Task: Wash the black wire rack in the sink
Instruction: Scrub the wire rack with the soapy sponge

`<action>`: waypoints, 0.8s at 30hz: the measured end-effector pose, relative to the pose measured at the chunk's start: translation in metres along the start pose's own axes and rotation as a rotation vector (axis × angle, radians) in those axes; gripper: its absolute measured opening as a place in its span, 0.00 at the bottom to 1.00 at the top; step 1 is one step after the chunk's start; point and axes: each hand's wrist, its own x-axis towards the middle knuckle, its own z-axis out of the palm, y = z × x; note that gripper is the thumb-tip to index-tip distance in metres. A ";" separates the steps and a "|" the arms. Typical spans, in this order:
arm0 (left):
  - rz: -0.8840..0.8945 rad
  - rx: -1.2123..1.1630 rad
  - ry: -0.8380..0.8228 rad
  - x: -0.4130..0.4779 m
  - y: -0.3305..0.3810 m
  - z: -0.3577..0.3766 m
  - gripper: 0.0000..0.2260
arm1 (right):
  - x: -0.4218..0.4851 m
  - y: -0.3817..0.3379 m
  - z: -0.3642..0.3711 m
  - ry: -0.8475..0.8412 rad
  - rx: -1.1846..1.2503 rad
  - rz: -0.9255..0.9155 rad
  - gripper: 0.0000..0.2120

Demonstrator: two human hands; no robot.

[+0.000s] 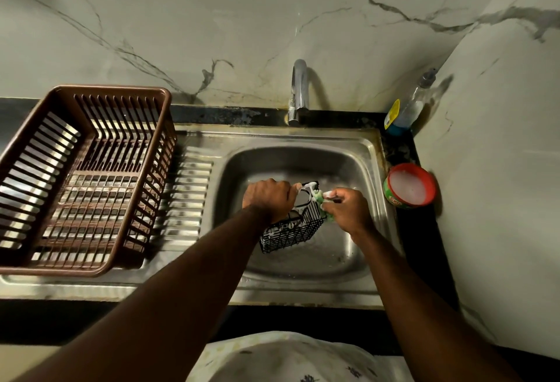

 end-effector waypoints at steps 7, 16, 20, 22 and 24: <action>0.014 0.027 -0.008 -0.001 0.001 -0.001 0.26 | 0.016 -0.007 0.005 -0.037 0.181 0.035 0.19; -0.009 0.017 -0.005 -0.003 0.002 -0.002 0.28 | 0.009 -0.027 0.014 0.055 -0.155 -0.085 0.06; -0.014 0.012 0.007 -0.003 0.002 0.000 0.29 | -0.002 -0.014 0.013 0.065 -0.215 -0.096 0.17; -0.004 0.012 0.017 -0.003 0.002 -0.001 0.28 | -0.004 -0.014 0.009 0.028 -0.121 0.044 0.14; -0.004 -0.001 0.023 -0.003 0.002 0.000 0.28 | -0.001 -0.019 0.006 0.006 0.052 0.168 0.07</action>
